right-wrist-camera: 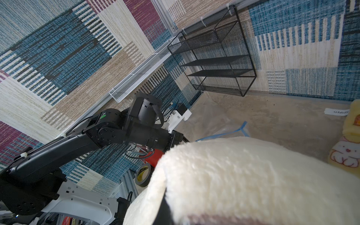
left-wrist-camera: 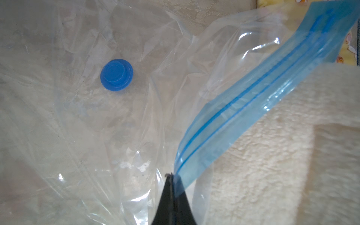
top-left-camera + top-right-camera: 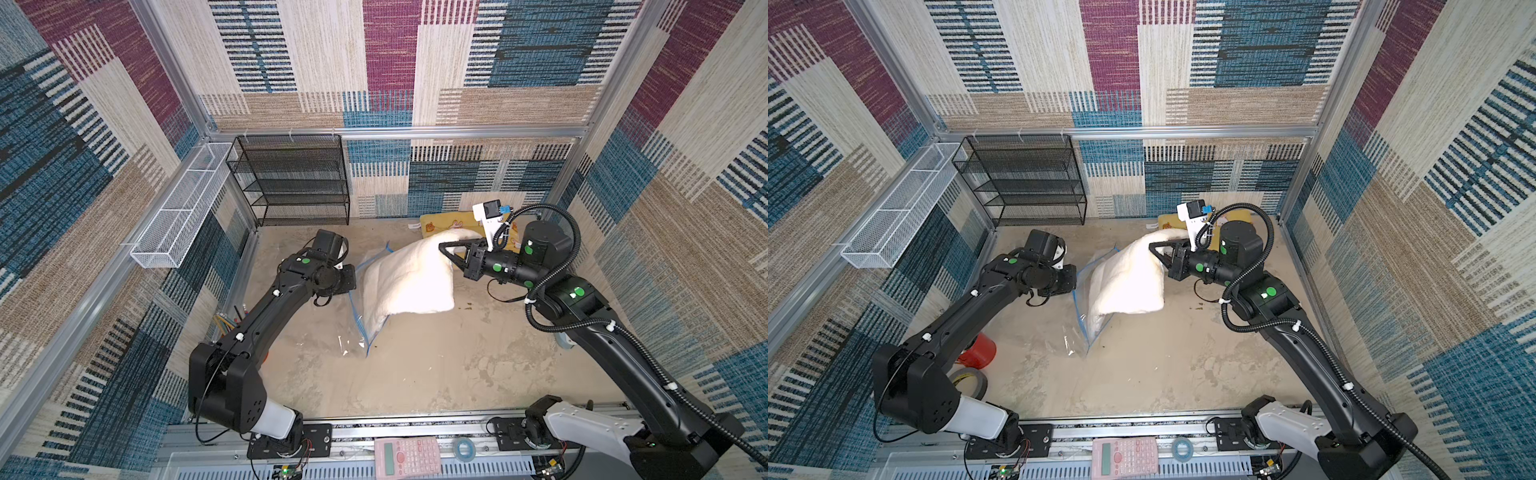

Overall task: Take the blanket out of the vacuum bag
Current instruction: Place the blanket at the center of the board.

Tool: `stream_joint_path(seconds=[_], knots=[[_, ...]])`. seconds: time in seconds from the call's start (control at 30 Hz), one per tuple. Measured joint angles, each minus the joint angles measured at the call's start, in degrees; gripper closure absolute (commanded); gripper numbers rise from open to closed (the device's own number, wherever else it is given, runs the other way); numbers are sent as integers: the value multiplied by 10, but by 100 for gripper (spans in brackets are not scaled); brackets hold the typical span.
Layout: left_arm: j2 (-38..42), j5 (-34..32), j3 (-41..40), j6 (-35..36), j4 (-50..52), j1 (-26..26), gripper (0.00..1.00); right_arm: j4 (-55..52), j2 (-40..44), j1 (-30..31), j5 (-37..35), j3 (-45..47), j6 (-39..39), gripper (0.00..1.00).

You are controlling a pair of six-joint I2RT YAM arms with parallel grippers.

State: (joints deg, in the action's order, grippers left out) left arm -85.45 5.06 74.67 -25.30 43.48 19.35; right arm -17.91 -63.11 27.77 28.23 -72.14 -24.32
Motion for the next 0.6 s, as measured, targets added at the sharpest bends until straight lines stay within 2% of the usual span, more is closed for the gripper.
stream_joint_path(seconds=[0.6], knots=[[7,-2,0,0,0,0,100,-36,50,-1,-69,26,17,100]])
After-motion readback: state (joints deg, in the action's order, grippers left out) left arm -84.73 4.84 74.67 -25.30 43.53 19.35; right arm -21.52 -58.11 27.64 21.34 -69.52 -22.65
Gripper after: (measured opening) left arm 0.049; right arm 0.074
